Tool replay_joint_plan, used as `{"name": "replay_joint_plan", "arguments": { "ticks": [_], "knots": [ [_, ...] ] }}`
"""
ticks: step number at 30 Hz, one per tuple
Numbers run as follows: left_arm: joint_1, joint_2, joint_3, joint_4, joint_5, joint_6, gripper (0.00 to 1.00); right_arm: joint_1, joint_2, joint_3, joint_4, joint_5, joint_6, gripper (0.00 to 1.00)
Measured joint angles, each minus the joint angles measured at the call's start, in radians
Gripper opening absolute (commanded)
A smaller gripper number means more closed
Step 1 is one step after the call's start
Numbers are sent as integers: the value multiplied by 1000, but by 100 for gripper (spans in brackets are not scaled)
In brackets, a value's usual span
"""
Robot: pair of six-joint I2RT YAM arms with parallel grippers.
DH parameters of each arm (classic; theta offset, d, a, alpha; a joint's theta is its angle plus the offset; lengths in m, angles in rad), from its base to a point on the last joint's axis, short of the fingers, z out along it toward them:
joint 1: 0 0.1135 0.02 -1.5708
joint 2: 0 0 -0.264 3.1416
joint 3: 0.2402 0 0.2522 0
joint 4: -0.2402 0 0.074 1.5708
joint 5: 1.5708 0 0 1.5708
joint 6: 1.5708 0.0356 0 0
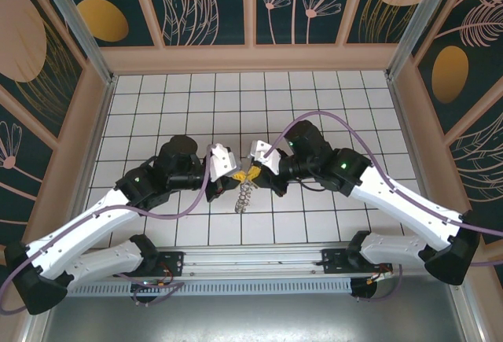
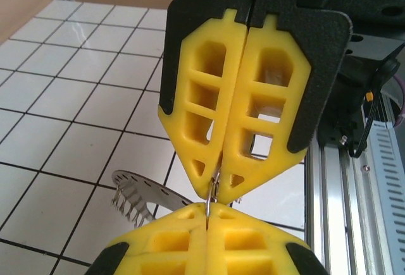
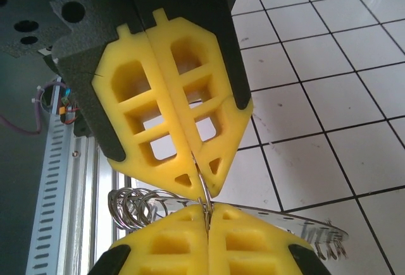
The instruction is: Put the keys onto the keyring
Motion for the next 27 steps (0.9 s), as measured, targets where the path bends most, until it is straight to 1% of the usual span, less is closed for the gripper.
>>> {"name": "replay_joint_plan", "arguments": {
  "ticks": [1, 3, 7, 14, 19, 27],
  "knots": [
    [0, -11, -9, 15, 1, -7, 0, 0, -9, -6, 12, -1, 5, 16],
    [-2, -32, -24, 41, 2, -20, 0, 0, -24, -19, 34, -5, 18, 19],
    [-2, -58, -41, 76, 4, -44, 0, -2, -49, -41, 56, -5, 42, 20],
    [-2, -66, -64, 122, 11, -70, 0, -6, -72, -69, 76, -5, 76, 14],
    [-2, -67, -71, 143, 10, -80, 0, -10, -84, -79, 86, -12, 94, 1],
    [-2, -88, -94, 184, -21, -80, 0, -55, -81, -81, 101, -63, 122, 0]
  ]
}}
